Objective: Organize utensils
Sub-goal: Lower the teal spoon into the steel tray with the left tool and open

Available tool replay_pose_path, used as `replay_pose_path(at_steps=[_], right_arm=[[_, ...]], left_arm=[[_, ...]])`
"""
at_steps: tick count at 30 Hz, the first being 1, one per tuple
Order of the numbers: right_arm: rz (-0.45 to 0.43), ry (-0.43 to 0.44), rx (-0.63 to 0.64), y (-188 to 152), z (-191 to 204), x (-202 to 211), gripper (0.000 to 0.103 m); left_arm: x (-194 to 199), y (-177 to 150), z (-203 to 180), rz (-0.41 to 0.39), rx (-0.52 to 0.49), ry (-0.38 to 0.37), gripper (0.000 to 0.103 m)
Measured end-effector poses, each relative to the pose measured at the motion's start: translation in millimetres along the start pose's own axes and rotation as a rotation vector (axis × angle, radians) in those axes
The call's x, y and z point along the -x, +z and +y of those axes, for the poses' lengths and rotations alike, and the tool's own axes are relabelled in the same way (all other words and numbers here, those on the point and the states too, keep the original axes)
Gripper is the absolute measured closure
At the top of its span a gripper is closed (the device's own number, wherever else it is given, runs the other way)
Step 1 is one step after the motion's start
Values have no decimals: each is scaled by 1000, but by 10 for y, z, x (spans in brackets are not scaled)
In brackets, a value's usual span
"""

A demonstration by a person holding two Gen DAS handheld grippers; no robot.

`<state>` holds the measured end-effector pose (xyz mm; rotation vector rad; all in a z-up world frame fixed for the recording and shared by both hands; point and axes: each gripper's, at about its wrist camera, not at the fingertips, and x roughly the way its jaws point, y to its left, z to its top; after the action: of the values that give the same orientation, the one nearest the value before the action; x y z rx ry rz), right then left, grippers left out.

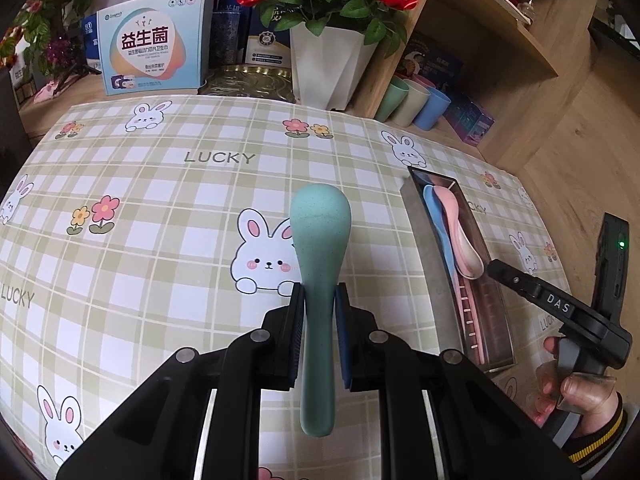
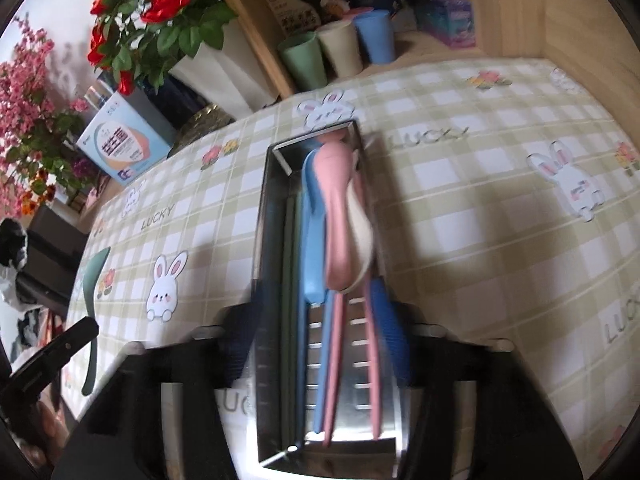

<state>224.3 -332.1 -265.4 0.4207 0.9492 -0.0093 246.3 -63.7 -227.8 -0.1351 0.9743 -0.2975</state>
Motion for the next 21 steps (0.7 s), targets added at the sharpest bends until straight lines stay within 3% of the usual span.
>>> replay_pose_path(at_steps=[3, 5, 6, 16, 21], right_arm=[[-13, -11, -5, 25, -68, 69, 41], [-26, -14, -11, 41, -113, 108, 24], [-27, -11, -13, 50, -140, 120, 20], [-35, -29, -23, 87, -409, 191, 18], [-61, -27, -85, 125, -673, 257, 17]], left_arm=[[-15, 9, -58, 6, -7, -1, 88], [-34, 23, -129, 10, -24, -2, 88], [-42, 26, -157, 11, -31, -2, 88], [-324, 219, -597, 65, -83, -54, 88], [-633, 430, -959, 137, -64, -130, 88]])
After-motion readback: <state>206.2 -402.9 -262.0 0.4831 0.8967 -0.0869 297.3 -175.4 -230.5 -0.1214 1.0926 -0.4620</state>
